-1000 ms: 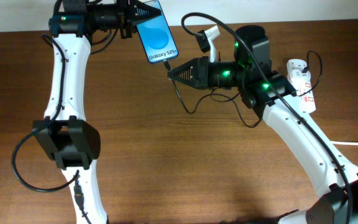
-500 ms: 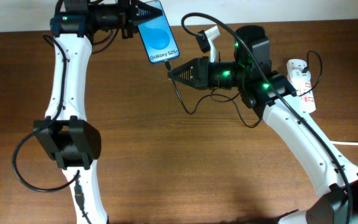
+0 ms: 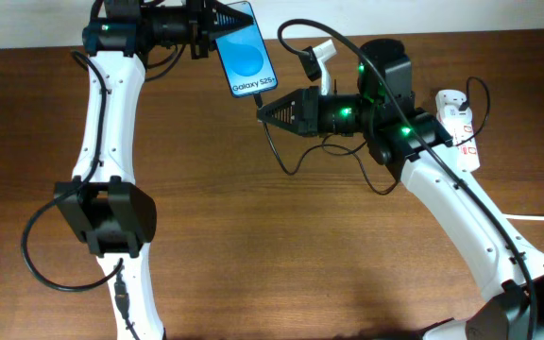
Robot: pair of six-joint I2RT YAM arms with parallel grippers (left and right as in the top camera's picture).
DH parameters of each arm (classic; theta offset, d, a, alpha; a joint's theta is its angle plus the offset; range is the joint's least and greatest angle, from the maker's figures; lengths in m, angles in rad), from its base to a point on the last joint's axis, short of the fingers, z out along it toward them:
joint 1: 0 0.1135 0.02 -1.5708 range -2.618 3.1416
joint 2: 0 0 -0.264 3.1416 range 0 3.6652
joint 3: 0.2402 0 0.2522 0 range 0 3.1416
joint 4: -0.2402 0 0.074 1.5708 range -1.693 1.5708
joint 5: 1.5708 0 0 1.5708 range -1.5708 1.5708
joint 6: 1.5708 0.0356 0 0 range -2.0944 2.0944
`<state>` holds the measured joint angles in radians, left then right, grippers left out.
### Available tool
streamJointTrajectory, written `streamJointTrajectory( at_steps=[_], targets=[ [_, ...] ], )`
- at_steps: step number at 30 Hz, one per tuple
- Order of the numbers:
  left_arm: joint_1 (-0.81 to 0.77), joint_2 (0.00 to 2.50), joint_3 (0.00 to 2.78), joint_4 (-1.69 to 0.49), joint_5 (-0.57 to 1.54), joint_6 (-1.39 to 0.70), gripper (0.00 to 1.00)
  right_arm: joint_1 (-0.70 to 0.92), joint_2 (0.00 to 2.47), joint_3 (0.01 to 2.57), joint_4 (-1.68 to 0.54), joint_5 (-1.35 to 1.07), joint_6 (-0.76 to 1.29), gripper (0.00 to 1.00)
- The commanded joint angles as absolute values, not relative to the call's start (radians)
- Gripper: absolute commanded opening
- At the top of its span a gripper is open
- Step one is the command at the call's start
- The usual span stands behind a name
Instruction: Plug charger to phone and switch on socket
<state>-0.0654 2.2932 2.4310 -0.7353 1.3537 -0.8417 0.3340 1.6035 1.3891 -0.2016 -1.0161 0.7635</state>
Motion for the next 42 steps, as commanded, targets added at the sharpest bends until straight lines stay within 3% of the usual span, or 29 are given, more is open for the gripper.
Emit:
streamJointTrajectory(
  at_steps=[1, 16, 21, 24, 34, 38, 42],
  targets=[
    [-0.096, 2.291, 2.437, -0.738, 1.433, -0.836, 0.00, 0.322, 1.579, 1.392, -0.183, -0.964, 0.757, 0.04],
    [-0.096, 2.291, 2.437, -0.737, 1.436, -0.836, 0.00, 0.322, 1.579, 1.392, -0.208, -0.964, 0.757, 0.04],
    [-0.081, 2.291, 2.437, -0.737, 1.432, -0.836, 0.00, 0.322, 1.579, 1.392, -0.262, -0.970, 0.757, 0.20],
    [-0.067, 2.291, 2.437, -0.736, 1.432, -0.835, 0.00, 0.319, 1.579, 1.392, -0.266, -0.997, 0.756, 0.35],
    [-0.053, 2.291, 2.437, -0.738, 1.433, -0.662, 0.00, 0.241, 1.579, 1.392, -0.265, -1.112, 0.737, 0.42],
    [-0.054, 2.291, 2.437, -0.803, 1.436, -0.425, 0.00, 0.178, 1.578, 1.392, -0.262, -1.208, 0.687, 0.43],
    [-0.067, 2.292, 2.437, -1.015, 1.357, -0.229, 0.00, 0.132, 1.579, 1.392, -0.315, -1.223, 0.598, 0.59]
  ],
)
